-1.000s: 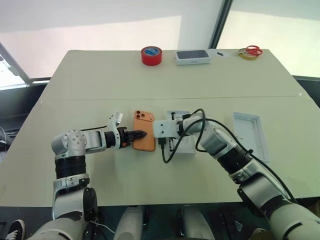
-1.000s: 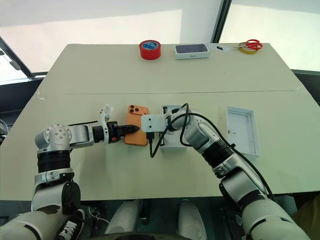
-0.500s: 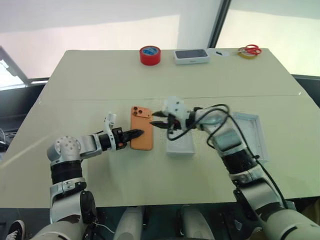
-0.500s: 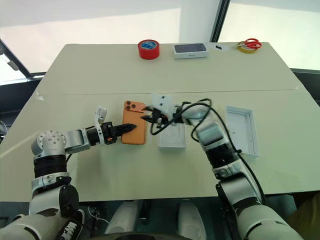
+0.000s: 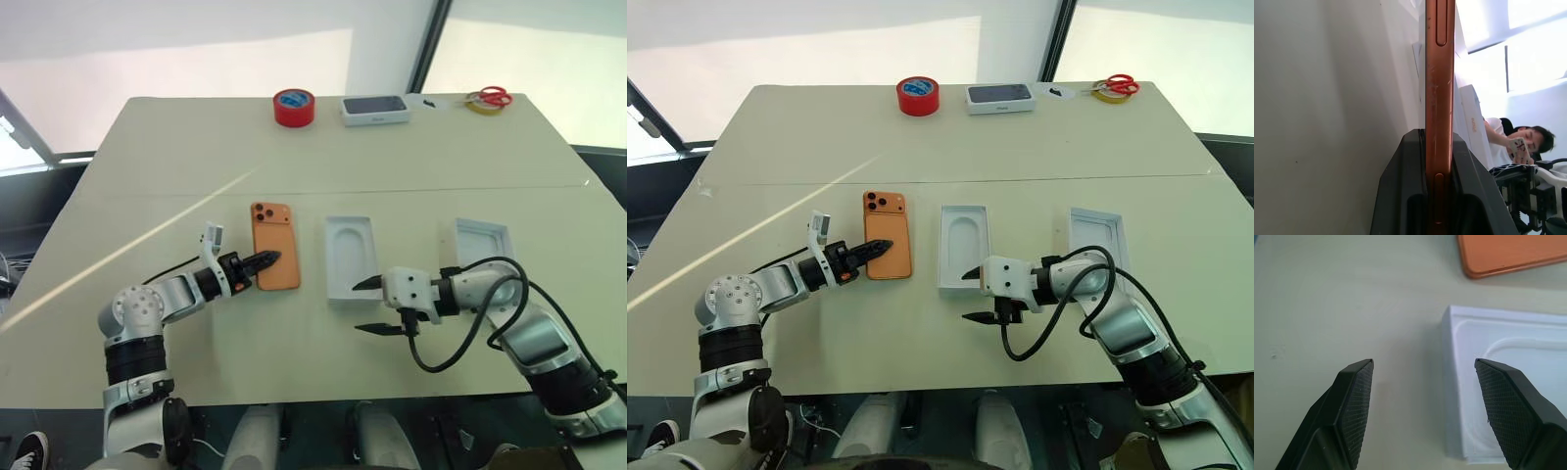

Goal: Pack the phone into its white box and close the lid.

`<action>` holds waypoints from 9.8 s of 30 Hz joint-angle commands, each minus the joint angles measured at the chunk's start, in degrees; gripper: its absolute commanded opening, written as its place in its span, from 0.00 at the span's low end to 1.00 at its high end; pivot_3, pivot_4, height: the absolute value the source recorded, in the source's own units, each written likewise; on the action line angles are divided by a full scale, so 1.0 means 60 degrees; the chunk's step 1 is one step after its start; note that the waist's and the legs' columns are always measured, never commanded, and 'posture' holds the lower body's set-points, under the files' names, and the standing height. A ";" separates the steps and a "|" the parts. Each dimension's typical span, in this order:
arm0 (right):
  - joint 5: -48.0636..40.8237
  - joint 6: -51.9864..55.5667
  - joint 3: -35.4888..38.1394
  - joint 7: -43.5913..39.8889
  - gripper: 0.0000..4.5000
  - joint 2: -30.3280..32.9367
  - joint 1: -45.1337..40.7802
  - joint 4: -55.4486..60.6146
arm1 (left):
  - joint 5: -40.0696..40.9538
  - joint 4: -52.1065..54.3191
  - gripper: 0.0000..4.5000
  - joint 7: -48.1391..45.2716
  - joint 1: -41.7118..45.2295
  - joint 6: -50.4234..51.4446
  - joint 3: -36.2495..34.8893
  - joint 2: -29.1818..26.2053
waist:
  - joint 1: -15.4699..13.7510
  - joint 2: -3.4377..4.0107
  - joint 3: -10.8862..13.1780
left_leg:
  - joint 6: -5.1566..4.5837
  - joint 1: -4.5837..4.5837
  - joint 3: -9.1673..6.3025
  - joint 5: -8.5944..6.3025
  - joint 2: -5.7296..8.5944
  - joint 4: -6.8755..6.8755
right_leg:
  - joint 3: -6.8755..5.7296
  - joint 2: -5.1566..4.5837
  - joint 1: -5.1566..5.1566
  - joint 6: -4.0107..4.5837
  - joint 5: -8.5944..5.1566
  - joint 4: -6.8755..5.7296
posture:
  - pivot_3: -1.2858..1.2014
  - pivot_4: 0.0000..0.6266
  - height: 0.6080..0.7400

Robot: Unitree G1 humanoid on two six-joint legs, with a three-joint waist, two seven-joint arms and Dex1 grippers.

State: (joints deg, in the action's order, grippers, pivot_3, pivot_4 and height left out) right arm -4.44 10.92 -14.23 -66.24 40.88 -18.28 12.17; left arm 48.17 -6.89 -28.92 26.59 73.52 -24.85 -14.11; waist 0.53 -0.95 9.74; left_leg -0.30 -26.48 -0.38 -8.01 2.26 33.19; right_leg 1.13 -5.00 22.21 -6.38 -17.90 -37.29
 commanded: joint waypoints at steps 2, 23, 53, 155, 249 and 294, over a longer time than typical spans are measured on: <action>0.0253 -0.0277 -0.0045 0.0463 0.71 -0.0125 0.0025 0.0039 | 0.0518 0.0475 0.00 0.0343 0.0393 0.0033 -0.0194 0.0090 | -0.0045 -0.0003 0.0002 | -0.0006 -0.0003 0.0000 -0.0004 0.0001 0.0002 | -0.0002 0.0000 0.0000 -0.0022 0.0012 0.0007 | 0.52 0.24 0.98; 0.1470 -0.0229 -0.1209 0.1380 0.01 -0.1600 -0.1674 -0.1114 | 0.2134 -0.0158 0.00 0.2623 0.2531 0.0677 -0.1374 0.0715 | -0.0187 -0.0015 0.0009 | -0.0007 -0.0001 -0.0009 -0.0002 0.0000 0.0055 | -0.0021 0.0023 -0.0021 -0.0039 0.0021 -0.0026 | 0.52 0.24 0.98; 0.0249 -0.0920 0.0561 0.0848 1.00 0.0228 -0.2271 -0.2970 | 0.0843 -0.0863 0.89 0.3233 0.2186 0.1020 0.0859 0.1203 | -0.0192 -0.0013 0.0010 | -0.0028 0.0015 -0.0025 -0.0018 -0.0004 0.0115 | -0.0031 0.0027 -0.0112 -0.0036 0.0020 -0.0006 | 0.52 0.24 0.98; -0.2405 1.1195 0.4880 0.4469 0.99 0.2635 0.0829 0.0861 | -0.4414 -0.0711 1.00 -0.7826 0.0385 -1.2365 0.4311 -0.3047 | -0.0307 0.0056 0.0010 | -0.0093 -0.0016 0.0008 -0.0057 0.0003 0.0124 | -0.0013 -0.0020 -0.0098 0.0005 0.0003 0.0048 | 0.52 0.24 0.98; -0.6519 0.5431 0.4343 0.5284 0.65 0.1608 -0.0312 -0.2612 | -0.6149 -0.3715 0.00 -0.3845 0.1577 -1.2691 0.6306 0.2857 | -0.0189 0.0062 -0.0004 | -0.0180 -0.0145 0.0027 -0.0032 -0.0002 0.0238 | -0.0039 -0.0001 0.0006 -0.0065 0.0045 -0.0037 | 0.52 0.24 0.98; -0.2223 0.2688 0.4046 0.4996 0.00 0.0154 0.0174 -0.2732 | -0.7393 -0.8694 0.00 -0.3062 0.4539 -1.3955 0.5692 0.3883 | -0.0450 0.0080 -0.0011 | -0.0212 -0.0147 0.0021 -0.0064 0.0014 0.0305 | -0.0047 -0.0010 -0.0045 -0.0101 0.0067 -0.0001 | 0.52 0.24 0.98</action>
State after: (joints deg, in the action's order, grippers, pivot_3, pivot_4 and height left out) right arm -18.04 28.88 9.47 -36.22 42.27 -16.07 -5.20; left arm 4.15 -59.55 -47.25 52.54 -8.68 9.53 8.01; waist -2.17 -0.47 9.68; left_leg -1.57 -27.36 -0.24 -8.39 2.34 35.01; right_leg 0.84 -5.06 21.95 -7.00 -17.49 -37.30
